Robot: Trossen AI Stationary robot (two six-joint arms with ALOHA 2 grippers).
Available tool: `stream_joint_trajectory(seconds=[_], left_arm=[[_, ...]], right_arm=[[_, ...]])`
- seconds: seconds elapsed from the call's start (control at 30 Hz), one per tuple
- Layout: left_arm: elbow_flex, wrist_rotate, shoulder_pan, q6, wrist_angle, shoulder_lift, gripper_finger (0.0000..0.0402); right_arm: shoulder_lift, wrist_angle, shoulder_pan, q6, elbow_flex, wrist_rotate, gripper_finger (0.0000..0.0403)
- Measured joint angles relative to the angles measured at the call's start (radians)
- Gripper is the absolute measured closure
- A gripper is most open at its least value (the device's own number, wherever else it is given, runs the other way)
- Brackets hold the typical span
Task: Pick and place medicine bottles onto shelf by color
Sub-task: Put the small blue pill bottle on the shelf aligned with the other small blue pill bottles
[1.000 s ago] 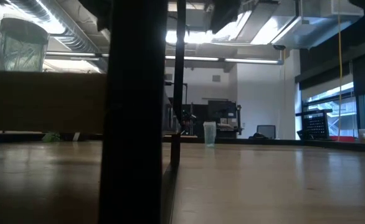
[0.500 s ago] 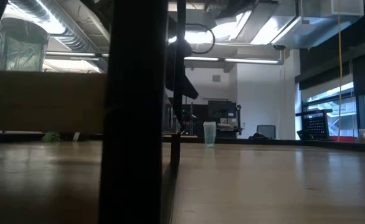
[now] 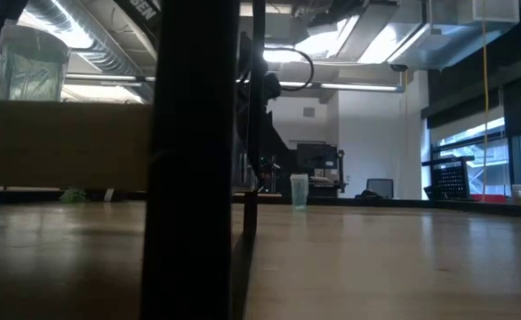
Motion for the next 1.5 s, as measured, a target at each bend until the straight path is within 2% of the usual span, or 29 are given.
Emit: stream_joint_trajectory(seconds=[0.17,0.27,1.23,1.37,1.5], left_arm=[[0.000,0.000,0.000,0.000,0.002,0.000,0.0262],[0.000,0.000,0.000,0.000,0.001,0.000,0.0262],[0.000,-0.028,0.010,0.005,0.016,-0.001,0.0261],[0.000,-0.025,0.014,-0.001,0.018,-0.001,0.0246],[0.000,-0.026,0.017,-0.018,0.018,-0.001,0.0210]], right_arm=[[0.000,-0.017,0.000,-0.008,0.000,-0.167,0.0210],[0.000,-0.018,0.001,-0.008,0.000,-0.222,0.0210],[0.000,0.006,0.000,0.015,0.000,-0.204,0.0210],[0.000,0.006,0.000,0.015,0.000,-0.204,0.0210],[0.000,0.006,0.000,0.015,0.000,-0.204,0.0210]])
